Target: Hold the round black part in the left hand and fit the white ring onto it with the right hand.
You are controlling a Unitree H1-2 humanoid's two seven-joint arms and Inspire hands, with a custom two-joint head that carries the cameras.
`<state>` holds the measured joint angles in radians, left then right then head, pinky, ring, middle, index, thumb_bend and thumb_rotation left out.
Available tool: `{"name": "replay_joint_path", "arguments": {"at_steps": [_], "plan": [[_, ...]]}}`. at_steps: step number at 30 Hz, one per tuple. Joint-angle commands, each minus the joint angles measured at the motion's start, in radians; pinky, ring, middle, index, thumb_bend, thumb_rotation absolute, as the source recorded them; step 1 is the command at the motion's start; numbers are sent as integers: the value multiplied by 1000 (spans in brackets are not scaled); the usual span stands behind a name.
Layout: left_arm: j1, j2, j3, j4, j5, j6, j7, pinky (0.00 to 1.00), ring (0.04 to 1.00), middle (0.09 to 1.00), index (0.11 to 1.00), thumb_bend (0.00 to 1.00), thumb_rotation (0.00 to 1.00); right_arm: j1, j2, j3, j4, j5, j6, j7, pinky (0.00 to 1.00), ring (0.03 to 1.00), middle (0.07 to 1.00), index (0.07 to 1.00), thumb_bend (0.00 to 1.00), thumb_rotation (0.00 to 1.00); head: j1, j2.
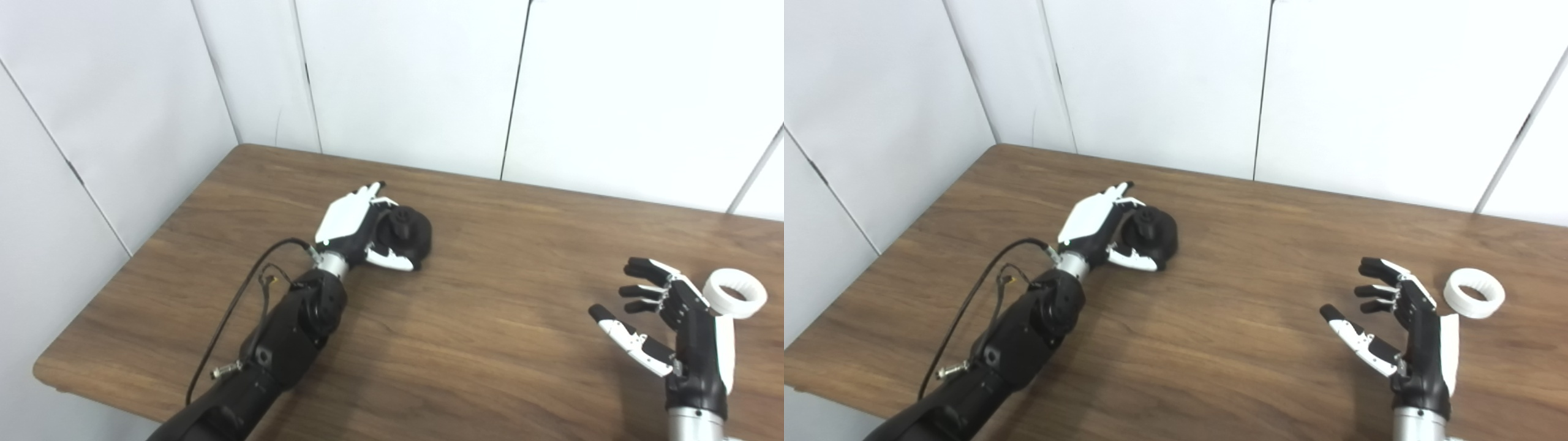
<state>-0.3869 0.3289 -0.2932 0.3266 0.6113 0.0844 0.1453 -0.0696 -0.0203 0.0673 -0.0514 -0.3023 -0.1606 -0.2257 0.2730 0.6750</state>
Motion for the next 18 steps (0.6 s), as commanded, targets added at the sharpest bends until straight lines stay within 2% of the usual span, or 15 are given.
{"name": "replay_joint_path", "arguments": {"at_steps": [1,5,8,14,18], "plan": [[20,-6,-26,-19,-2,-25,-47,1000,1000,1000,627,944,304,16,-40,-18,4,-31,-17,5,476,582,684,686,711,144,0,0],[43,-12,-30,-57,-22,-40,-78,1000,1000,1000,619,952,283,16,-37,-19,2,-25,-18,6,472,578,682,686,712,136,-5,2],[65,-12,-38,-108,-24,-28,-116,1000,1000,1000,625,965,302,16,-31,-19,-8,-17,-3,12,475,583,687,688,710,126,-21,5],[114,-14,-56,-197,-21,-55,-144,1000,1000,1000,623,978,313,13,-25,-20,-5,-24,-14,9,478,586,688,687,709,96,-44,11],[151,-22,-71,-268,-7,-47,-172,1000,1000,1000,629,992,348,13,-15,-18,-18,-33,3,6,476,590,693,696,706,83,-54,17]]}}
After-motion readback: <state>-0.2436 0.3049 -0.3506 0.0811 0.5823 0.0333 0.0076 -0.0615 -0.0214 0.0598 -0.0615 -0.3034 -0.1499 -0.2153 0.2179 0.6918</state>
